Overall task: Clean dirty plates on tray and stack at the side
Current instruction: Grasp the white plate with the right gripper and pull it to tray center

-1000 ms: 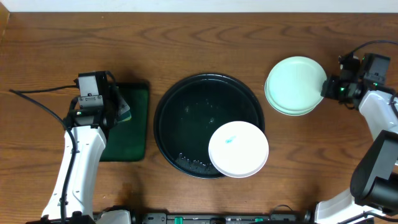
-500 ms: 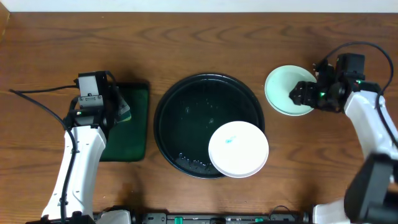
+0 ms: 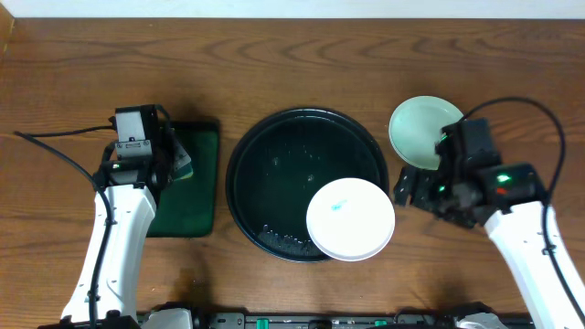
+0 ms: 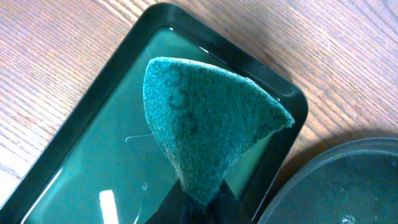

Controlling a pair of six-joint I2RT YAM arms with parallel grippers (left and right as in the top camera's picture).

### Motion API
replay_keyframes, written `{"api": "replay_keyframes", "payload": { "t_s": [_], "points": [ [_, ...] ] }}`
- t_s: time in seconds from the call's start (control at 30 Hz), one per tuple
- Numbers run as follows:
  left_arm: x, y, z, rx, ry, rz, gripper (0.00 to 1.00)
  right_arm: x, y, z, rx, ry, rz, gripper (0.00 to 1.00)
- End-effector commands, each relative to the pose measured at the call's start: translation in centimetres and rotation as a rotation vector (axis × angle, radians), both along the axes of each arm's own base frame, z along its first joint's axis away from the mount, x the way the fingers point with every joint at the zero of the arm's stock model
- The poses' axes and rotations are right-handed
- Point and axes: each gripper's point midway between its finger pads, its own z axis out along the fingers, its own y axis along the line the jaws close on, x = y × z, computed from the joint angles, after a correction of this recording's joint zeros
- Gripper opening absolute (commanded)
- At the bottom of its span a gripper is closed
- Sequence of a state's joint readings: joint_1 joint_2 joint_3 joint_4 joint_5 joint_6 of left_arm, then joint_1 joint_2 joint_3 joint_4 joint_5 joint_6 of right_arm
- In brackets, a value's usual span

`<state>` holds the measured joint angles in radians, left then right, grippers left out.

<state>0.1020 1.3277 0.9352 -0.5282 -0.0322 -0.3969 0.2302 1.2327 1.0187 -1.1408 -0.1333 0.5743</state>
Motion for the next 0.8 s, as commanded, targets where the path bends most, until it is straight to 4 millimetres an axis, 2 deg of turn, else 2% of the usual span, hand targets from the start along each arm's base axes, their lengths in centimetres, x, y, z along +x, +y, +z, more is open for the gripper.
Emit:
{"api": "replay_keyframes", "payload": {
  "t_s": [0.0, 0.13, 0.23, 0.3, 0.5, 0.6, 0.77],
  "points": [
    [-0.2, 0.2, -0.1, -0.003, 0.004, 0.017, 0.07, -2.0, -0.3, -2.7, -0.044, 0.087, -0.158, 0.99],
    [-0.2, 0.2, -0.2, -0.004, 0.007, 0.017, 0.07, -3.2, 0.9, -5.5, -0.029, 0.116, -0.174, 0.99],
    [-0.2, 0.2, -0.2, -0.004, 0.007, 0.017, 0.08, -3.2, 3.2, -6.9, 0.057, 0.102, -0.133, 0.79],
    [-0.2, 0.2, -0.2, -0.003, 0.007, 0.017, 0.07, -3.2, 4.0, -7.4, 0.084, 0.094, -0.126, 0.70],
    [-0.2, 0.2, -0.2, -0.003, 0.007, 0.017, 0.08, -4.6, 4.3, -9.8, 0.047, 0.135, -0.199, 0.71],
    [-0.2, 0.2, -0.2, -0.003, 0.007, 0.017, 0.07, -4.9, 4.6, -10.2, 0.041, 0.147, -0.190, 0.69],
    [-0.2, 0.2, -0.2, -0.003, 0.006, 0.017, 0.07, -4.5, 5.3, -10.2, 0.055, 0.124, -0.166, 0.41]
  ]
}}
